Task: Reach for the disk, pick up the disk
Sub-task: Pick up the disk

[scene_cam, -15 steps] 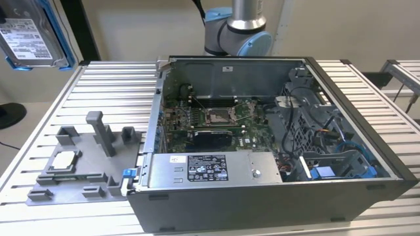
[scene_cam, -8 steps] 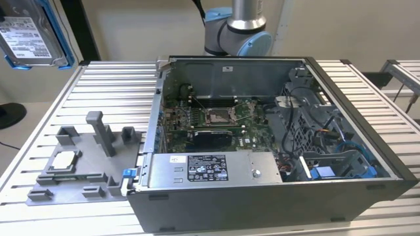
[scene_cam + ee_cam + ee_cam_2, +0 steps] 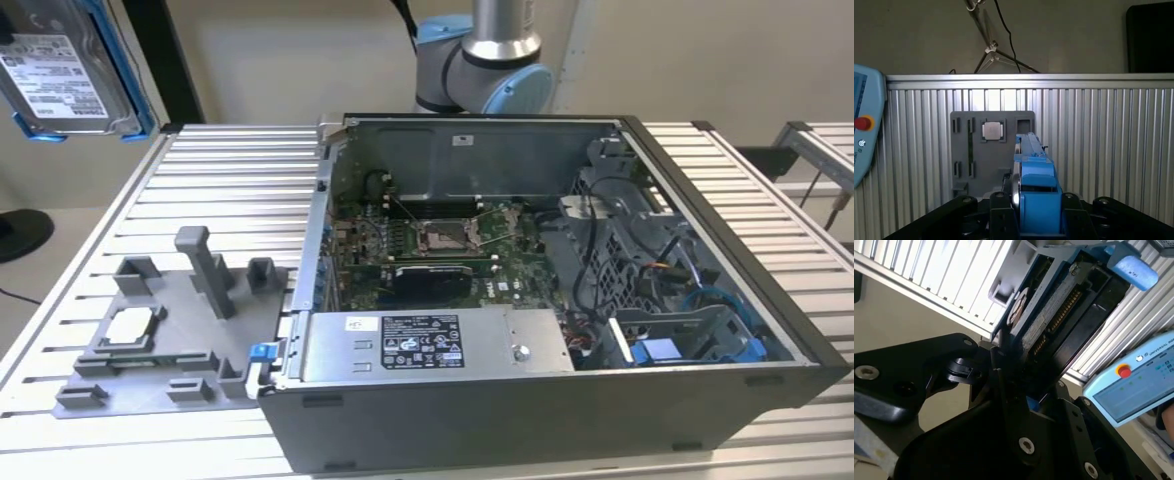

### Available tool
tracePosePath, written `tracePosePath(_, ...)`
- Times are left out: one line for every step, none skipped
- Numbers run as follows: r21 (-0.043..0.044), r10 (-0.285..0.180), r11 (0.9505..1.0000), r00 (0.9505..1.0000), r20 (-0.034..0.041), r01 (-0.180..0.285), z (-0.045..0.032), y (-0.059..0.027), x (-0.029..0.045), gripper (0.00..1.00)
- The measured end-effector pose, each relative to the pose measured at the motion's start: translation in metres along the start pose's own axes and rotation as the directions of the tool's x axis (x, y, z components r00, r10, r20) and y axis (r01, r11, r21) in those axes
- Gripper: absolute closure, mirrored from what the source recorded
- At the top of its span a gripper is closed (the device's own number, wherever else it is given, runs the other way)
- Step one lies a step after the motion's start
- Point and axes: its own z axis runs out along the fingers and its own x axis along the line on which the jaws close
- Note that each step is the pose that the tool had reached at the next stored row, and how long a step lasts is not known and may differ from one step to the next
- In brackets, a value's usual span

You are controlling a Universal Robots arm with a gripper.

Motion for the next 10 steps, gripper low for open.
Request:
tracePosePath(0.0000, 0.000, 1.0000, 1.0000, 0.0000, 0.000, 0.0000, -0.0017, 0.0000, 1.00)
tracePosePath(0.0000, 0.000, 1.0000, 1.0000, 0.0000, 0.000, -0.0001, -0.0037, -0.0001, 1.00)
tracePosePath(0.0001, 0.000, 1.0000, 1.0000, 0.0000, 0.000, 0.0000, -0.0057, -0.0001, 1.00)
tracePosePath(0.0000, 0.000, 1.0000, 1.0000, 0.0000, 0.000, 0.0000, -0.0076, -0.0001, 1.00)
tracePosePath(0.0000, 0.000, 1.0000, 1.0000, 0.0000, 0.000, 0.0000, -0.0093, -0.0002, 1.00)
tracePosePath(0.0001, 0.000, 1.0000, 1.0000, 0.0000, 0.000, 0.0000, -0.0107, -0.0002, 1.00)
tracePosePath(0.0001, 0.000, 1.0000, 1.0000, 0.0001, 0.000, 0.0000, -0.0118, -0.0002, 1.00)
tracePosePath(0.0001, 0.000, 1.0000, 1.0000, 0.0001, 0.000, 0.0000, -0.0128, -0.0003, 1.00)
tracePosePath(0.0000, 0.000, 1.0000, 1.0000, 0.0000, 0.000, -0.0001, -0.0140, -0.0003, 1.00)
tracePosePath(0.0001, 0.000, 1.0000, 1.0000, 0.0001, 0.000, 0.0000, -0.0150, -0.0003, 1.00)
